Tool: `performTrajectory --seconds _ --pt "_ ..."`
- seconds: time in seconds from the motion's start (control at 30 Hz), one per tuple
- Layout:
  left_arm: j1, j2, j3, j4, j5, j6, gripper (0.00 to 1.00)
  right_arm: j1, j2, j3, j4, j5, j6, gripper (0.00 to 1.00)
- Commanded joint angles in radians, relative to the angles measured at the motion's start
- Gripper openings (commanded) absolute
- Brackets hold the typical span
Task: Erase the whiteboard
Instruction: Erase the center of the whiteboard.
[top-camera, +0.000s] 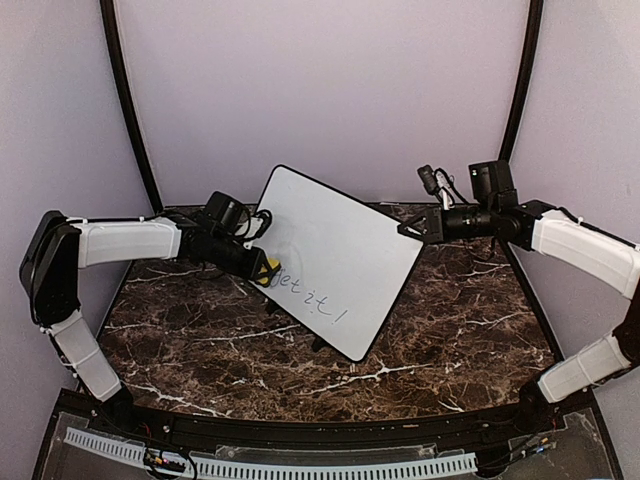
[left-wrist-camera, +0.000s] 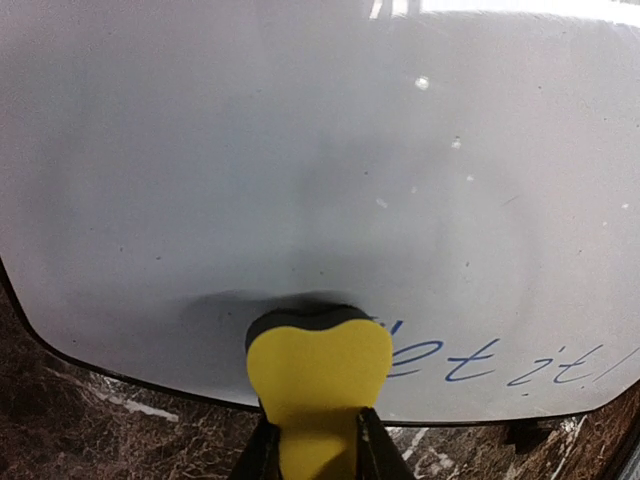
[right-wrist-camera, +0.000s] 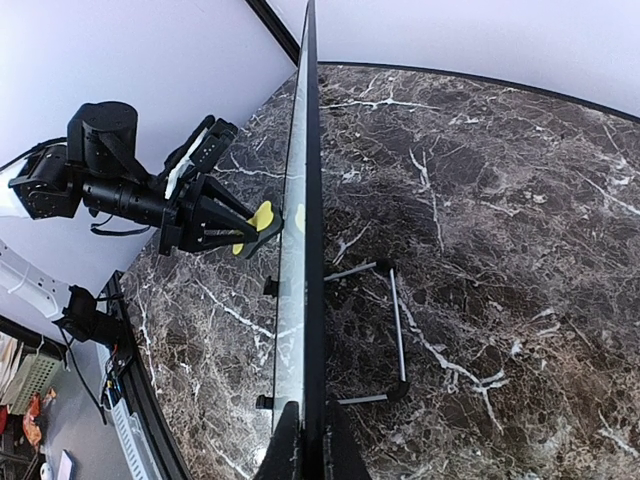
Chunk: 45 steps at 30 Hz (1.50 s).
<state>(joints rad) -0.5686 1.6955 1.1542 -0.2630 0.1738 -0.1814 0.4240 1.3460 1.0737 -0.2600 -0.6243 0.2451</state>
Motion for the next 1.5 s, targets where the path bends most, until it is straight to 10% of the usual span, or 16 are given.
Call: performTrajectory --seconds 0.0,1.47 --pt "0.011 -0.074 -0.008 -0.024 -0.073 0.053 0.02 0.0 0.023 0.034 -0.032 -0.012 -0.106 0.0" --pt "0.02 0.056 -0.112 -0.048 0.019 0.036 0.0 -0.013 0.019 0.002 0.015 -0.066 -0.095 0.0"
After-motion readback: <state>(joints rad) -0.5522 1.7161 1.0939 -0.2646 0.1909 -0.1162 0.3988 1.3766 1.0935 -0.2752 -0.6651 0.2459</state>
